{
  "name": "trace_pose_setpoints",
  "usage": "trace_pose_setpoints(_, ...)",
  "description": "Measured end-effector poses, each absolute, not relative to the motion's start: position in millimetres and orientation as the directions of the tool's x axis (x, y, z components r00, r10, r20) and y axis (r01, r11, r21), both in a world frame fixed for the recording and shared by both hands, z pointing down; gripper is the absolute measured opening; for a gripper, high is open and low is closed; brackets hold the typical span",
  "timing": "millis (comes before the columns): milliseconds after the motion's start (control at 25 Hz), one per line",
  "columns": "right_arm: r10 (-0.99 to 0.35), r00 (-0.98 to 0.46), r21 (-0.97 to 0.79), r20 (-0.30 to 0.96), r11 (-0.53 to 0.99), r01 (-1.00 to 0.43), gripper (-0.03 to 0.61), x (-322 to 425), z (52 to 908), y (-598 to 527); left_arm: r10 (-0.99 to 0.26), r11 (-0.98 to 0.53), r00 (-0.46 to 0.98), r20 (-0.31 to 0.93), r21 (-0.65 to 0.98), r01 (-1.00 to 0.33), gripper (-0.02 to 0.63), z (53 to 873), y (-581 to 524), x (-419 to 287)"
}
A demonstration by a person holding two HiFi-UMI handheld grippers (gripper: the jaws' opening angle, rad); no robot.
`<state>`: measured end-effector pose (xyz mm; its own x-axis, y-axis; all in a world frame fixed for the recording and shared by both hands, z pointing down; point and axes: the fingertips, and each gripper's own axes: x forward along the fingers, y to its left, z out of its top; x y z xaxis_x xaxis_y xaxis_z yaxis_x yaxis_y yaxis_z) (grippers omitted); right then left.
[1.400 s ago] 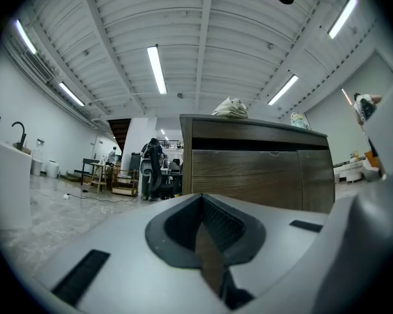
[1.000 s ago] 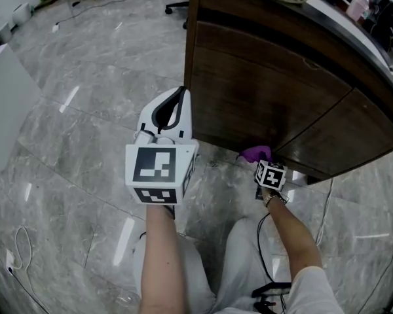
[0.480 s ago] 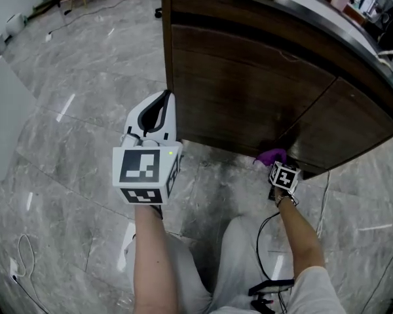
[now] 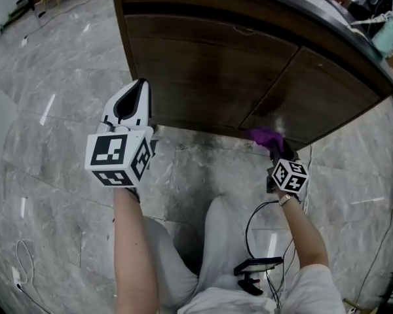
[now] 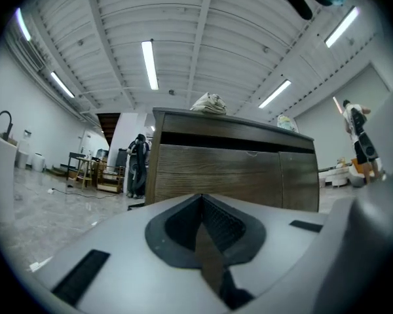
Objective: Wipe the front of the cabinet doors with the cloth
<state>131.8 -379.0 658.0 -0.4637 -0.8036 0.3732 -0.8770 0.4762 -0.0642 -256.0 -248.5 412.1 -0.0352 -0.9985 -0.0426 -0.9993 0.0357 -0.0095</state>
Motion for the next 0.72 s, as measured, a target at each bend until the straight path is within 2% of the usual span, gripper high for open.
trace_pose_setpoints(120,-0.789,-0.569,-0.094,0.232,0.564,-0.82,0.14,125,590,-363,-0.994,-0.086,0.086,-0.07,-0.015,-0.996,0.006,409,-255,-223)
trace_pose_setpoints(320,-0.782,-0.621,-0.11,0.056,0.613,-0.782,0.14,128,490,-332,-0.94,-0.296,0.289,-0.181,0.014,-0.955,0.006,391,-245,-169)
trace_pose_setpoints(480,-0.744,-0.668,-0.064,-0.015,0.668,-0.742,0.138,117,455,-303,-0.939,-0.266,0.257,-0.229,0.01,-0.964,0.006,374,-230,-164)
trace_pose_setpoints(600,-0.719,-0.695,-0.027,-0.033,0.695,-0.718,0.138,107,458,-285,-0.943,-0.205,0.185,-0.276,0.044,-0.978,0.006,362,-209,-169)
trace_pose_setpoints(720,-0.707,-0.706,-0.069,-0.035,0.707,-0.704,0.138,91,470,-287,-0.937,-0.16,0.145,-0.318,0.02,-0.987,0.006,352,-190,-175)
